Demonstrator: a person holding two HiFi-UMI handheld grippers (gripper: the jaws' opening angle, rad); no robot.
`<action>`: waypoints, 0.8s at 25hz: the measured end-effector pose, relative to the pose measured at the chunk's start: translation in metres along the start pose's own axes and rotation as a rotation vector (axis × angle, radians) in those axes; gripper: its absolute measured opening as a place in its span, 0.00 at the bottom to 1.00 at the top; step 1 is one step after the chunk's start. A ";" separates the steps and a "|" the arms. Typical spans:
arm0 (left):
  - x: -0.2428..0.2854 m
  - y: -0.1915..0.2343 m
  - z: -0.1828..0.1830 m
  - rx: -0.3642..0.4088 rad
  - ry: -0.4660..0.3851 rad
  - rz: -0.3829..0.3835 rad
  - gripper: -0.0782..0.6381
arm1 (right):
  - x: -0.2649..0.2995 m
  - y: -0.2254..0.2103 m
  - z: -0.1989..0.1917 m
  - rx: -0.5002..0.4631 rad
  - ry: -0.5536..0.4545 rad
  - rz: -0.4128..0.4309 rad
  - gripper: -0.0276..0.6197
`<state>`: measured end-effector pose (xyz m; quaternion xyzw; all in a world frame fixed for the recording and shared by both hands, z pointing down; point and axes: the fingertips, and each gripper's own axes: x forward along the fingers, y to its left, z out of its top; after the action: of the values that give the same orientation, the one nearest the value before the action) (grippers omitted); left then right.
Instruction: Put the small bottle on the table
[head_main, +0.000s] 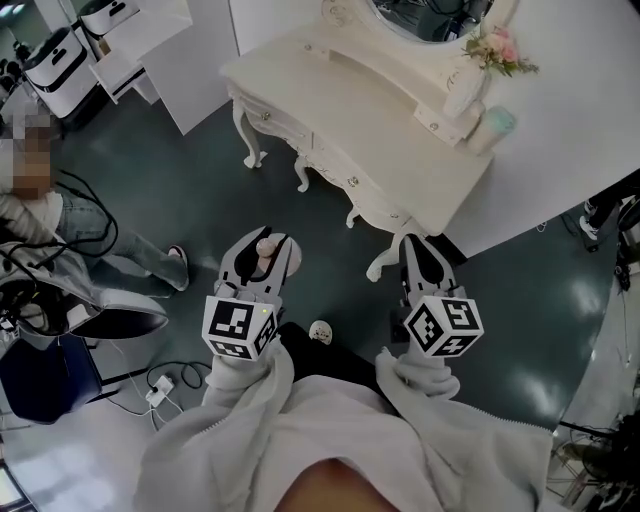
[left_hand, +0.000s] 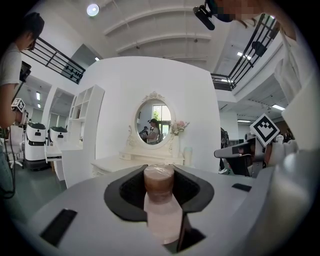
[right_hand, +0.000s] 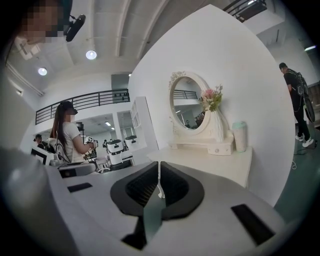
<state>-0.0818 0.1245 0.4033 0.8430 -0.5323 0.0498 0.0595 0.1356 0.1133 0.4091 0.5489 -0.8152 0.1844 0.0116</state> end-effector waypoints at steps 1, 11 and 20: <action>0.001 0.000 0.000 0.001 -0.002 0.004 0.30 | 0.002 0.000 -0.001 0.003 0.002 0.009 0.10; -0.005 -0.004 0.010 0.015 -0.001 0.028 0.30 | -0.001 0.013 -0.004 0.009 0.013 0.071 0.10; 0.019 0.002 0.007 0.010 0.013 0.010 0.30 | 0.018 -0.003 0.003 0.025 0.006 0.048 0.10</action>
<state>-0.0754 0.1060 0.3987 0.8403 -0.5358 0.0581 0.0586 0.1314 0.0953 0.4115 0.5287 -0.8258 0.1965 0.0027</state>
